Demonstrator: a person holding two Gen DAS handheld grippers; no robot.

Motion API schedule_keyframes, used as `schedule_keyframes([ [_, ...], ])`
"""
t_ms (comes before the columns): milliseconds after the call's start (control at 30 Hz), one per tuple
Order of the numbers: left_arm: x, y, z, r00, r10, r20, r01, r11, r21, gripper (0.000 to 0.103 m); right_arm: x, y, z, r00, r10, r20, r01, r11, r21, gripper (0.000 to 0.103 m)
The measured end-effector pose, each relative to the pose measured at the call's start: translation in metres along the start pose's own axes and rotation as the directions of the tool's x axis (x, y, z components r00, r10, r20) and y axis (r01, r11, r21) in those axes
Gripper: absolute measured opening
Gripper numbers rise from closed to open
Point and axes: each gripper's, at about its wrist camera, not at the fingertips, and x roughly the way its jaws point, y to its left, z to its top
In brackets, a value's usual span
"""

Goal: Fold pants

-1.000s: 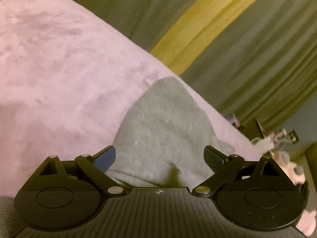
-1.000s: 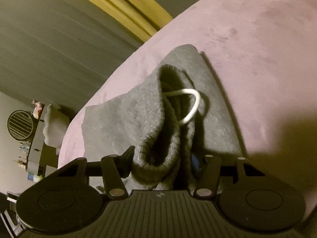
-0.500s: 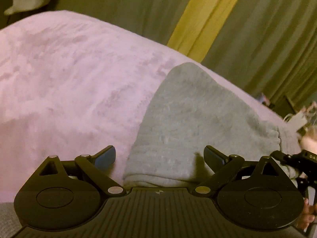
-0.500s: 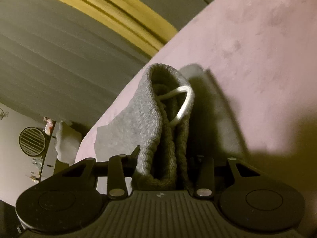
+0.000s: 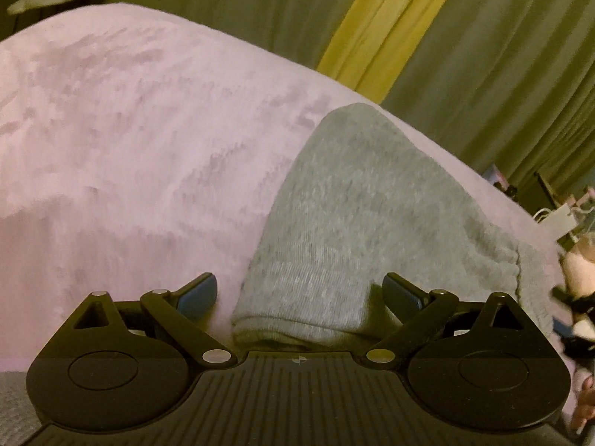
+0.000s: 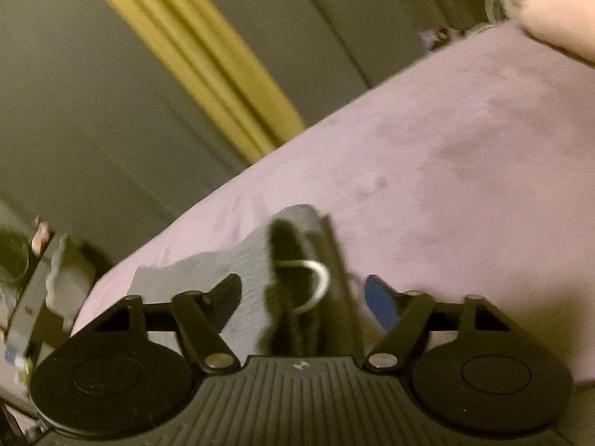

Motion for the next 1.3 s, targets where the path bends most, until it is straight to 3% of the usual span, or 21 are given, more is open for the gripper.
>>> schedule_keyframes([
  [100,0.002,0.005,0.002,1.000,-0.006,-0.017,0.005,0.999,-0.039,0.099,0.010,-0.031,-0.002,0.995,0.091,-0.027,-0.083,0.971,0.225,0.045],
  [200,0.004,0.009,0.002,0.999,-0.003,-0.032,0.001,0.997,-0.075,0.099,0.020,-0.040,-0.009,0.988,0.153,-0.018,-0.139,0.936,0.324,0.045],
  [267,0.006,0.011,0.003,0.999,-0.004,-0.040,0.000,0.996,-0.093,0.099,0.022,-0.043,-0.009,0.985,0.170,-0.007,-0.157,0.923,0.350,0.045],
  [333,0.008,0.012,0.003,0.999,0.000,-0.049,-0.005,0.995,-0.104,0.099,0.027,-0.043,-0.006,0.982,0.187,-0.006,-0.172,0.915,0.364,0.035],
  [467,0.011,0.014,0.003,0.998,0.008,-0.066,-0.015,0.994,-0.108,0.099,0.039,-0.055,-0.010,0.962,0.272,-0.021,-0.229,0.848,0.478,0.021],
  [600,0.012,0.014,0.003,0.997,0.007,-0.079,-0.016,0.994,-0.107,0.099,0.046,-0.054,-0.023,0.947,0.319,-0.035,-0.251,0.802,0.542,0.019],
  [667,0.014,0.014,0.003,0.996,0.006,-0.090,-0.016,0.994,-0.112,0.099,0.043,-0.052,-0.025,0.929,0.368,-0.033,-0.289,0.780,0.554,0.018],
  [733,0.015,0.015,0.003,0.995,-0.002,-0.102,-0.010,0.993,-0.119,0.099,0.038,-0.049,-0.024,0.930,0.367,-0.033,-0.294,0.794,0.532,0.018],
  [833,0.016,0.017,0.003,0.994,-0.011,-0.108,-0.003,0.991,-0.135,0.099,0.030,-0.036,-0.017,0.956,0.289,-0.043,-0.245,0.874,0.420,0.018],
  [933,0.016,0.021,0.004,0.993,-0.021,-0.113,0.003,0.987,-0.159,0.099,0.026,-0.020,-0.010,0.971,0.237,-0.036,-0.214,0.923,0.320,0.017],
  [1000,0.016,0.025,0.004,0.992,-0.029,-0.120,0.008,0.985,-0.175,0.099,0.031,-0.019,-0.008,0.968,0.247,-0.048,-0.216,0.913,0.347,0.017],
  [1100,0.018,0.028,0.005,0.990,-0.040,-0.135,0.011,0.979,-0.202,0.099,0.059,-0.036,-0.016,0.939,0.332,-0.091,-0.240,0.820,0.519,0.013],
  [1133,0.018,0.029,0.005,0.990,-0.041,-0.138,0.011,0.978,-0.210,0.099,0.064,-0.040,-0.019,0.938,0.334,-0.099,-0.231,0.809,0.541,0.013],
  [1300,0.020,0.035,0.005,0.988,-0.054,-0.147,0.016,0.967,-0.253,0.099,0.058,-0.033,-0.007,0.945,0.286,-0.160,-0.193,0.879,0.435,0.020],
])
